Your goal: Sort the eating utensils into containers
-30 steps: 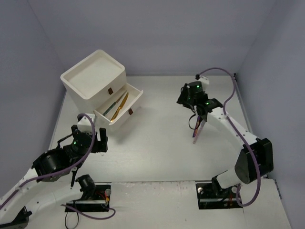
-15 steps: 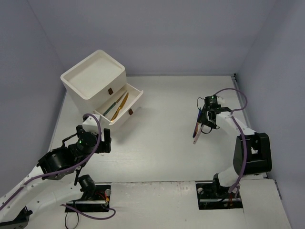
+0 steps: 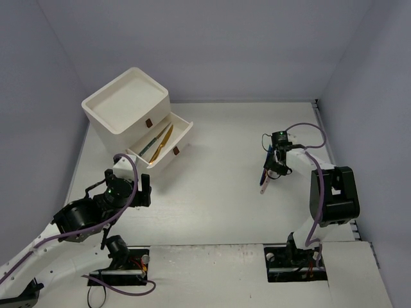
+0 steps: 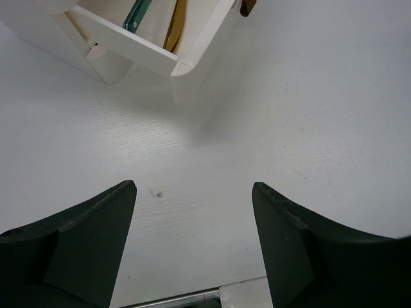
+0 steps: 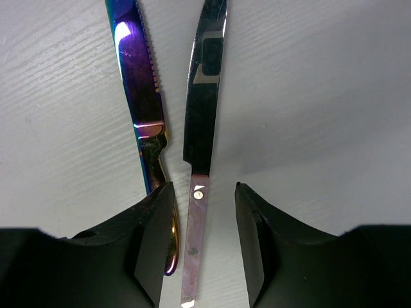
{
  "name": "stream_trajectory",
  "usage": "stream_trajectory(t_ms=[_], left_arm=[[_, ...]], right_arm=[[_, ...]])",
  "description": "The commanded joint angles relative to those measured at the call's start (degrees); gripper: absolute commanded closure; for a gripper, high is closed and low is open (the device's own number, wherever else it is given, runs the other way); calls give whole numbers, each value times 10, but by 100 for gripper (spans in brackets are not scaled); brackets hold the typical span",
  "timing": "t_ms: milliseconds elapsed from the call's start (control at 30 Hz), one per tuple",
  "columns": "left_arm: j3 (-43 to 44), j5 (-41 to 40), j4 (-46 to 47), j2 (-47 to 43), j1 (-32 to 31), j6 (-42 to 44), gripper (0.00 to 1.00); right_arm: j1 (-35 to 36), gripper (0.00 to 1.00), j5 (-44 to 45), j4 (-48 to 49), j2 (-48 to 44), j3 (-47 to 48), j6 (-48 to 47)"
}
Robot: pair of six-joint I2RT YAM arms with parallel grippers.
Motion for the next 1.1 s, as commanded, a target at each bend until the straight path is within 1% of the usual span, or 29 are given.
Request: stream_trajectory(t_ms=[0,267,333,367,433,467,533,700,800,867,933,1067], left_arm=[[6,-2,27,2,4,-7,30],[5,-4,27,0,3,-6,30],[5,-4,28,0,4,-6,30],[5,-4,27,0,4,-6,30],[5,-4,28,-1,3,-7,30],[4,-4,27,-2,3,-8,30],[4,-4,27,-2,4,-9,30],[5,-3,27,-6,3,-9,30],[5,-6,27,-7,4,-10,30],[5,-9,27,-8,4,-12,30],[5,-10,27,-6,4,-12,30],[10,-14,28,1,4,-7,30]], right_arm=[[-1,62,6,14,11,0,7],[-1,68,-2,18,27,-12,2],[-1,75,-1,18,29,-14,-1],[-1,82,-1,18,28,-15,-3],[0,90,5,18,24,-17,-6],[0,96,8,17,21,-17,-7],[0,100,17,16,10,-17,-8],[-2,100,42,6,-53,-9,-15],[4,100,24,3,-122,7,-17],[19,100,-12,4,-151,28,-9],[42,100,-40,5,-173,54,11],[125,100,-61,27,-178,127,70]])
